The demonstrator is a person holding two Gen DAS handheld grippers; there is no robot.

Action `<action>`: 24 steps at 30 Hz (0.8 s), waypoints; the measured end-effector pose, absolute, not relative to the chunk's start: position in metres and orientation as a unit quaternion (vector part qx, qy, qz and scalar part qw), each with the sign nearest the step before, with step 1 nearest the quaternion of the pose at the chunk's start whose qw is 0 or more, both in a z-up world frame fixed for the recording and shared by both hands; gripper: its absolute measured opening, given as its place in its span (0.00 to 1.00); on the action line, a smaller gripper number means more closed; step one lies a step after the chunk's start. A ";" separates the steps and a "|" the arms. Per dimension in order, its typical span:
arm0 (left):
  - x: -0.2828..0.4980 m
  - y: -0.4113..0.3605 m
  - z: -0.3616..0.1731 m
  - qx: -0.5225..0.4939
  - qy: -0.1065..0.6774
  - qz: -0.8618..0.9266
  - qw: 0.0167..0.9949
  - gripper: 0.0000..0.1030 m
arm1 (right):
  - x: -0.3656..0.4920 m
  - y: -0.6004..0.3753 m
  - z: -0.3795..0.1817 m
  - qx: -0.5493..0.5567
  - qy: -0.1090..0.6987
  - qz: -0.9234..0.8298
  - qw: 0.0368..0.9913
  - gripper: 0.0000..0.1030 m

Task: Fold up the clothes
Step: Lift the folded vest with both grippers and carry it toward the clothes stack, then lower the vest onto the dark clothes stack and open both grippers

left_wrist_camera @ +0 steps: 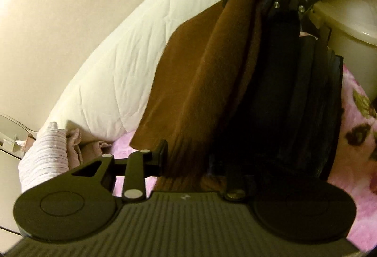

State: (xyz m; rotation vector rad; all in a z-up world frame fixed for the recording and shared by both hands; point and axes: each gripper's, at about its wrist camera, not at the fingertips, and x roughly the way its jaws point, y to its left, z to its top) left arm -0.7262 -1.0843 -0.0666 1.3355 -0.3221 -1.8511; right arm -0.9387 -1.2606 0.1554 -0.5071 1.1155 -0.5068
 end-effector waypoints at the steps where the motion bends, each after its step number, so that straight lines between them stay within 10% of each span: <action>1: -0.724 -1.082 -0.067 0.531 -0.132 -0.733 0.405 0.28 | -0.936 -1.257 0.152 -0.234 0.518 -0.237 0.788 0.37; 12: -0.747 -1.114 -0.082 0.548 -0.113 -0.724 0.404 0.27 | -0.911 -1.241 0.116 -0.172 0.538 -0.250 0.787 0.36; 24: -0.720 -1.049 -0.063 0.471 0.101 -0.706 0.519 0.47 | -0.926 -1.208 0.126 -0.019 0.498 -0.320 0.806 0.60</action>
